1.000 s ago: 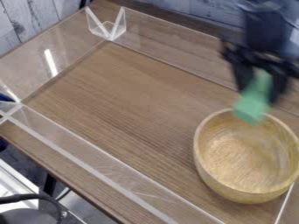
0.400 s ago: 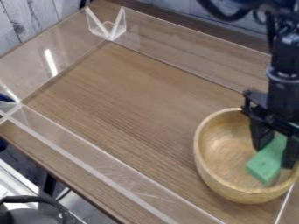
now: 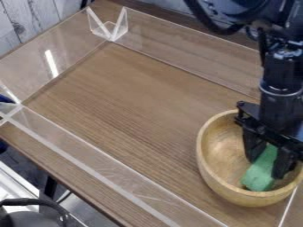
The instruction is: Put the green block in the brown bowl
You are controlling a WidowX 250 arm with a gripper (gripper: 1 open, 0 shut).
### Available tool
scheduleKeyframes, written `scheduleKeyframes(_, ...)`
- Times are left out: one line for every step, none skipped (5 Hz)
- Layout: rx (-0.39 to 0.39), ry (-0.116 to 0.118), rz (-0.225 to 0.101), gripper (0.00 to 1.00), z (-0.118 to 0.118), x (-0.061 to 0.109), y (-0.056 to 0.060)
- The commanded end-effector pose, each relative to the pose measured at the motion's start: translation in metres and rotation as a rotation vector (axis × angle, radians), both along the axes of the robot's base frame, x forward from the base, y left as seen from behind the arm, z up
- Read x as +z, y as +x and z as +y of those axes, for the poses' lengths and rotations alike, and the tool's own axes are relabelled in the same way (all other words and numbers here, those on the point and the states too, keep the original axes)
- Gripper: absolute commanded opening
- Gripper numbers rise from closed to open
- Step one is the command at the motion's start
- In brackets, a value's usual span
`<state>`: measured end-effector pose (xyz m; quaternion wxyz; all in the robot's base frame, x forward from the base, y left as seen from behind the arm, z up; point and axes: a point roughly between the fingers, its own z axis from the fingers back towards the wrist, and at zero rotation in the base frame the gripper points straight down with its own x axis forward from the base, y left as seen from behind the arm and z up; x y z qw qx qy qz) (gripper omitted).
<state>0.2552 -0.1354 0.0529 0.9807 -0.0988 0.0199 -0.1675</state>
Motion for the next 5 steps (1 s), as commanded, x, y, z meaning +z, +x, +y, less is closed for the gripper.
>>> scheduleKeyframes(0.009, -0.006, -0.03, 0.0, 0.004, 0.006, 0.007)
scheduleKeyframes(0.015, 0.0, -0.024, 0.0, 0.008, 0.004, 0.008)
scheduleKeyframes(0.02, 0.007, -0.017, 0.0, 0.012, 0.002, 0.009)
scheduleKeyframes(0.026, 0.007, -0.011, 0.0, 0.014, 0.002, 0.009)
scheduleKeyframes(0.033, 0.008, -0.005, 1.0, 0.015, 0.005, 0.009)
